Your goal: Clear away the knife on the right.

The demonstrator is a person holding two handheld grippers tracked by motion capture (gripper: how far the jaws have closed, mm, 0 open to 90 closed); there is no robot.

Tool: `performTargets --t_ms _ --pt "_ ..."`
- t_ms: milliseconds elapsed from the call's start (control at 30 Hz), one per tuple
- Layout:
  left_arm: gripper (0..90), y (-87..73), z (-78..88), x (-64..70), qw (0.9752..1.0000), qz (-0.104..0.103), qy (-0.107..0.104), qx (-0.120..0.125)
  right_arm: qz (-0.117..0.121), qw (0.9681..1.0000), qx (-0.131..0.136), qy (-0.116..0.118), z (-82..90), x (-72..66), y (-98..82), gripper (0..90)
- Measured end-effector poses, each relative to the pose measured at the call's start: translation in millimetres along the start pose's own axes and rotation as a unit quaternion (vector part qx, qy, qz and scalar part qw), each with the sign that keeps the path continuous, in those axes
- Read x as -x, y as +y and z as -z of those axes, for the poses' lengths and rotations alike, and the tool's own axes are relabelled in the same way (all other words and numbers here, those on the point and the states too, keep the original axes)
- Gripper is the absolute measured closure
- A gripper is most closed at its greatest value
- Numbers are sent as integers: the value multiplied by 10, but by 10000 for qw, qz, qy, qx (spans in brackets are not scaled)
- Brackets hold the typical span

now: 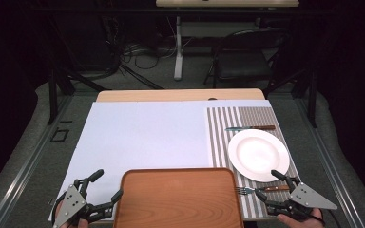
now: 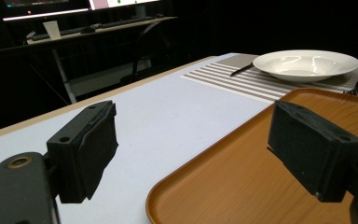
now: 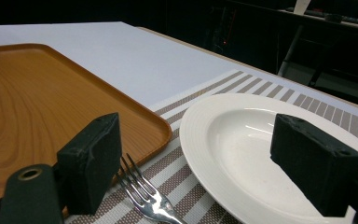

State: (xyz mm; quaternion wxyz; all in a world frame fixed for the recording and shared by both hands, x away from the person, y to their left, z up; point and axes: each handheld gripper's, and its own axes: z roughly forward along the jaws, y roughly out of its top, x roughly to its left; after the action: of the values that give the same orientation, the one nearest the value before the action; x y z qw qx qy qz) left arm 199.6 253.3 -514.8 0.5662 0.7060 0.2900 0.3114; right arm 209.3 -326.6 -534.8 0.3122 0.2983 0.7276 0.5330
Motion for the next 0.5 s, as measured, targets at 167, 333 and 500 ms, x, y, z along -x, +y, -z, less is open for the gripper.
performTargets --t_ms 167,333,500 --pt "152 -3 10 3 10000 8 2 -3 -92 9999 -106 -11 4 35 3 161" --pt "152 -5 8 6 10000 -25 -17 -23 -136 9992 -376 17 15 127 49 157" --pt "152 -5 7 4 10000 -11 -21 -29 -94 9973 -718 82 12 193 91 166"
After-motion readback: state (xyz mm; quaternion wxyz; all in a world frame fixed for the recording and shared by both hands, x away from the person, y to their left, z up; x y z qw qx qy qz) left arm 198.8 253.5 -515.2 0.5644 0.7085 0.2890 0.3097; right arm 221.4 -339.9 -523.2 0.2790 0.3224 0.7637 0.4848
